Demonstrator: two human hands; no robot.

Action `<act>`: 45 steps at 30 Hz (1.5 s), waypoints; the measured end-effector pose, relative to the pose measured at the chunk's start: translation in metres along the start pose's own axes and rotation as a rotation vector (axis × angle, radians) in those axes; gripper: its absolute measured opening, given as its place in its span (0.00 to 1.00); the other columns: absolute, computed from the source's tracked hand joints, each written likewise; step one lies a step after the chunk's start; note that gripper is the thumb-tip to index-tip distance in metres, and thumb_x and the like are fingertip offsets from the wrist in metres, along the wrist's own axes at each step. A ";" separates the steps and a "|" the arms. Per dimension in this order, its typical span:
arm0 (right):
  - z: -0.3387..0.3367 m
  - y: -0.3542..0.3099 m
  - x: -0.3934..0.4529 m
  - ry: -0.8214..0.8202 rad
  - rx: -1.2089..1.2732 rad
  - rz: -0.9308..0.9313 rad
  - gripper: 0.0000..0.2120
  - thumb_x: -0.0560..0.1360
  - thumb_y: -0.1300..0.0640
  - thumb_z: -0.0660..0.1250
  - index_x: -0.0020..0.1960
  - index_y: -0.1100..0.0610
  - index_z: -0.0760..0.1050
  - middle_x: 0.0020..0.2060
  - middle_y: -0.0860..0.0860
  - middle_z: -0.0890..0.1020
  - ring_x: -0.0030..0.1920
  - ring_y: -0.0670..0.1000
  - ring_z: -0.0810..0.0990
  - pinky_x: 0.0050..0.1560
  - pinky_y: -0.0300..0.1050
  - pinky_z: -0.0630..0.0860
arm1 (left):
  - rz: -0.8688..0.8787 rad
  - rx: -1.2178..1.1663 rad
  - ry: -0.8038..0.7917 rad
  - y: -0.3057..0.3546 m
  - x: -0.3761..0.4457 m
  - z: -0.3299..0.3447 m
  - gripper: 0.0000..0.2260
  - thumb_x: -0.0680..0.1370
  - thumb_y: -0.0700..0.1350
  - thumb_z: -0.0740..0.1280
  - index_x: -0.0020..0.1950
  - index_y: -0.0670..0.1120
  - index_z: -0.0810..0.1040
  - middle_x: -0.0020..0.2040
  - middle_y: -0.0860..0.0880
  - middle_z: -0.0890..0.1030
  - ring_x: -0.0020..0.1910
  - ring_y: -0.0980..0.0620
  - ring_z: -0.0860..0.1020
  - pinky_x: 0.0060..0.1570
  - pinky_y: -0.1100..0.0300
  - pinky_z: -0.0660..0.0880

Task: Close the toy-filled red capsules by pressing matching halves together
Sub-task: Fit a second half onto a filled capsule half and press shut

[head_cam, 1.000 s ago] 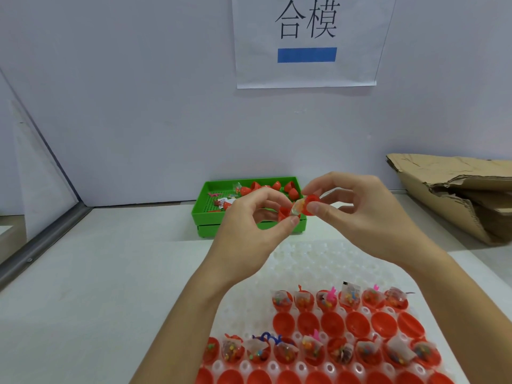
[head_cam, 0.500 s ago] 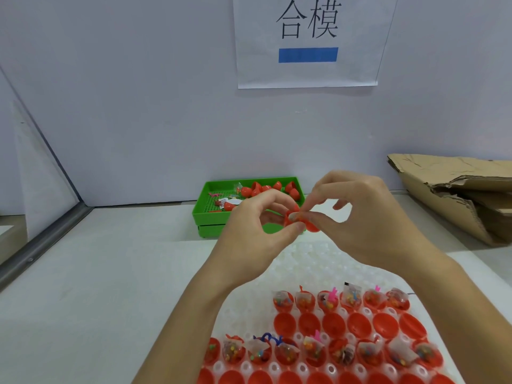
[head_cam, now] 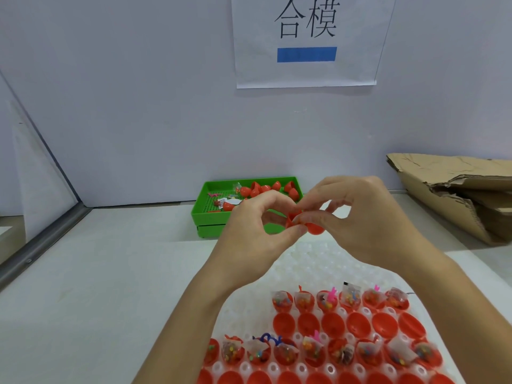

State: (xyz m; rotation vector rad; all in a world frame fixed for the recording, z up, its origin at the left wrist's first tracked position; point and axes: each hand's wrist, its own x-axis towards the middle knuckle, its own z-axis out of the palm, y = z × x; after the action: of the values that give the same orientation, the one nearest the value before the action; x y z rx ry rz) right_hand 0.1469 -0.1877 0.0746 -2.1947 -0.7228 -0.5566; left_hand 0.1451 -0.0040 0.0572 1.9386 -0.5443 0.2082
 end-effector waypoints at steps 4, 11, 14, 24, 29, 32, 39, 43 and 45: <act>-0.002 -0.001 0.000 0.018 -0.029 -0.017 0.09 0.72 0.64 0.76 0.41 0.49 0.86 0.37 0.42 0.84 0.40 0.45 0.82 0.44 0.42 0.79 | 0.000 -0.038 0.023 0.002 0.000 0.000 0.10 0.72 0.43 0.77 0.51 0.48 0.80 0.47 0.54 0.83 0.49 0.56 0.82 0.56 0.58 0.79; 0.000 -0.003 0.000 0.048 0.006 0.001 0.14 0.71 0.69 0.74 0.39 0.49 0.85 0.37 0.43 0.83 0.41 0.46 0.81 0.43 0.42 0.78 | 0.059 -0.058 0.033 0.001 0.001 0.000 0.08 0.72 0.40 0.77 0.49 0.46 0.81 0.46 0.52 0.84 0.49 0.55 0.83 0.55 0.61 0.78; 0.001 -0.004 0.000 0.081 -0.009 -0.006 0.14 0.71 0.69 0.75 0.39 0.49 0.85 0.37 0.44 0.84 0.40 0.46 0.81 0.42 0.38 0.77 | 0.080 -0.094 0.045 0.000 0.001 0.001 0.05 0.74 0.40 0.75 0.48 0.44 0.82 0.44 0.51 0.85 0.47 0.55 0.83 0.52 0.63 0.78; 0.006 -0.002 0.001 0.153 0.052 0.005 0.08 0.72 0.66 0.76 0.43 0.53 0.85 0.39 0.46 0.84 0.42 0.45 0.82 0.43 0.35 0.78 | 0.051 -0.231 0.111 -0.002 0.001 0.003 0.02 0.76 0.40 0.72 0.46 0.47 0.83 0.44 0.49 0.87 0.46 0.51 0.85 0.54 0.49 0.81; 0.009 -0.004 0.001 0.219 0.171 0.084 0.13 0.70 0.64 0.77 0.48 0.49 0.81 0.37 0.43 0.84 0.40 0.44 0.83 0.45 0.35 0.79 | 0.046 -0.279 0.146 -0.002 0.001 0.002 0.05 0.76 0.40 0.72 0.43 0.49 0.83 0.44 0.47 0.86 0.47 0.48 0.85 0.55 0.46 0.81; 0.009 -0.004 0.002 0.208 0.126 0.107 0.07 0.70 0.58 0.78 0.44 0.48 0.82 0.37 0.41 0.84 0.41 0.43 0.83 0.41 0.37 0.79 | 0.059 -0.297 0.162 -0.001 0.001 0.000 0.06 0.76 0.38 0.72 0.42 0.49 0.83 0.44 0.45 0.85 0.47 0.46 0.85 0.56 0.47 0.80; 0.010 -0.003 0.003 0.177 0.084 0.052 0.11 0.70 0.61 0.77 0.39 0.45 0.83 0.37 0.44 0.84 0.40 0.46 0.82 0.39 0.42 0.76 | 0.076 -0.242 0.159 0.001 0.002 -0.003 0.07 0.74 0.32 0.72 0.40 0.43 0.83 0.42 0.47 0.85 0.45 0.50 0.84 0.52 0.54 0.81; 0.011 0.000 0.002 0.187 0.017 0.049 0.06 0.71 0.59 0.77 0.40 0.48 0.85 0.36 0.44 0.84 0.39 0.46 0.82 0.40 0.47 0.76 | 0.037 -0.277 0.135 0.002 0.002 -0.003 0.04 0.74 0.36 0.73 0.43 0.45 0.83 0.41 0.47 0.86 0.43 0.49 0.86 0.50 0.52 0.82; 0.009 0.000 0.001 0.197 -0.014 0.038 0.06 0.72 0.56 0.77 0.39 0.46 0.84 0.35 0.42 0.83 0.38 0.45 0.81 0.39 0.46 0.76 | 0.025 -0.287 0.103 0.002 0.001 -0.003 0.04 0.74 0.38 0.74 0.46 0.45 0.83 0.43 0.48 0.87 0.45 0.51 0.86 0.50 0.54 0.82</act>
State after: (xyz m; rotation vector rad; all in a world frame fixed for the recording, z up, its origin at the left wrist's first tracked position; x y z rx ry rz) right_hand 0.1491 -0.1801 0.0699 -2.1250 -0.5727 -0.7476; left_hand 0.1456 -0.0020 0.0604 1.6339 -0.5009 0.2311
